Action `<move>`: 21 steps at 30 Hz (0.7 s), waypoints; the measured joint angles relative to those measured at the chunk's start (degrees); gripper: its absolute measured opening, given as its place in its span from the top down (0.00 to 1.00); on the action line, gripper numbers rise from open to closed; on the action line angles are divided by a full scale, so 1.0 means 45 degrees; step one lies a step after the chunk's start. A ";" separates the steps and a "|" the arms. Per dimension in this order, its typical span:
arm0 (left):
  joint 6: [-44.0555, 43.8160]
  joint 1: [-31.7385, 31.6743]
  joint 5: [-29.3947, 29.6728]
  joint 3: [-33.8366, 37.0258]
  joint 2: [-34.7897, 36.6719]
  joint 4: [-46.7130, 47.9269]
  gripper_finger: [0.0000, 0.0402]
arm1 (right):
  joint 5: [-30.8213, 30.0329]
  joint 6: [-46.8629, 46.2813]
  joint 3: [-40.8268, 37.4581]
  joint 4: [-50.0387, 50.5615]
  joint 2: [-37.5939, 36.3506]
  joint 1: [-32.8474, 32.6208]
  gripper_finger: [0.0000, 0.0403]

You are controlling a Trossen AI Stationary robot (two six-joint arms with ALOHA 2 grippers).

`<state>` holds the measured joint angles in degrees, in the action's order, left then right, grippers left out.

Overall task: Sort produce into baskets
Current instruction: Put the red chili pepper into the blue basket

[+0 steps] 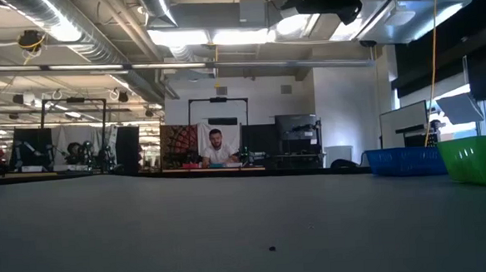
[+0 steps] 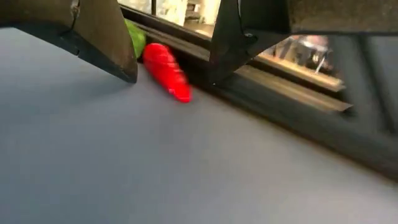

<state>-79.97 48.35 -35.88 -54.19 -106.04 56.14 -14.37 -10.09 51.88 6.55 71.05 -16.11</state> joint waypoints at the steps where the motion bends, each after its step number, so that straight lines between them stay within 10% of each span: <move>1: 0.0101 0.0046 -0.0021 0.0064 0.0000 -0.0347 0.51 | 0.0000 0.0000 0.0000 0.0002 0.0000 -0.0002 0.53; 21: 0.2982 -0.0221 -0.0121 0.0247 0.0021 -0.1459 0.97 | 0.0000 -0.0024 0.0000 0.0000 0.0000 -0.0001 0.53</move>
<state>-66.55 47.35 -36.43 -53.08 -105.95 49.57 -14.37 -10.20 51.88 6.55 71.05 -16.11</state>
